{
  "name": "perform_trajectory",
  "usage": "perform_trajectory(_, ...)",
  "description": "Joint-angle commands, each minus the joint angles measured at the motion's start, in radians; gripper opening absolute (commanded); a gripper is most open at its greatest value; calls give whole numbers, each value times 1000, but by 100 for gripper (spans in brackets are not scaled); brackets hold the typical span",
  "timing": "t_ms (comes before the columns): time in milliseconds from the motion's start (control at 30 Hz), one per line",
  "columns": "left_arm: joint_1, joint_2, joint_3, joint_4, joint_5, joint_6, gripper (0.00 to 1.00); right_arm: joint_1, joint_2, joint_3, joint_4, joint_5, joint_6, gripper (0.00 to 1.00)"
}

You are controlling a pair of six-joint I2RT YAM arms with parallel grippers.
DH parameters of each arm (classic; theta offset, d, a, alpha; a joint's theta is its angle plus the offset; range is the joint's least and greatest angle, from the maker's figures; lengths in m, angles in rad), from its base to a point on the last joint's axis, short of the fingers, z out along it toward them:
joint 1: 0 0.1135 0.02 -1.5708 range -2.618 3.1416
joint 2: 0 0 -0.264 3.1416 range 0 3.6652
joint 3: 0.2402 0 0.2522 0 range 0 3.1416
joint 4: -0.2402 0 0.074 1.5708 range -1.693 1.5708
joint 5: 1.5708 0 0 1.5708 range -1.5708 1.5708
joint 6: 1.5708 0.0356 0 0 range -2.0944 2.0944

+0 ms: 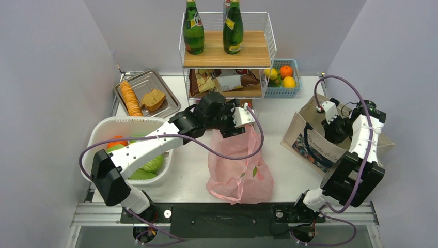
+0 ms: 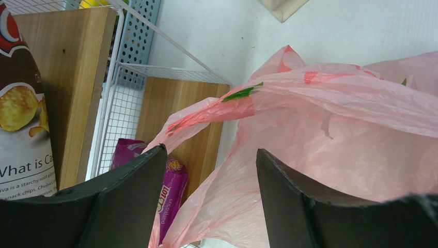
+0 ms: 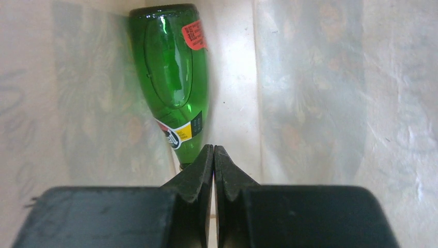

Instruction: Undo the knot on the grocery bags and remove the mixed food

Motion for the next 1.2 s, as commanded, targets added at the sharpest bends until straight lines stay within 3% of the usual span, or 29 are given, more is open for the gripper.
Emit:
perform_trajectory(0,9,-49,-9,80,23,-30,62,-30,-59,72,-87,-101,-41,0)
perform_trajectory(400,13,-17,80,86,62,-56,62,-118,-68,222,-163,-245,2,0)
perform_trajectory(633,-16,115,300,-2,135,-18,65,-150,-60,307,-209,-282,21,0)
perform_trajectory(700,-35,185,395,-31,166,-12,66,-154,-69,353,-204,-281,68,16)
perform_trajectory(733,-42,213,429,-51,200,-14,67,-155,-77,371,-192,-279,130,34)
perform_trajectory(767,-45,272,505,-64,223,-13,67,-156,-80,401,-149,-266,177,45)
perform_trajectory(800,-52,302,540,-82,263,-7,67,-157,-93,415,-120,-251,260,62)
perform_trajectory(867,-66,391,648,-104,308,2,67,-158,-117,430,-4,-162,386,75)
perform_trajectory(1000,-87,546,842,-144,360,18,67,-155,-138,427,130,0,422,83)
perform_trajectory(1167,-106,642,935,-141,384,36,68,-163,-41,453,44,53,334,85)
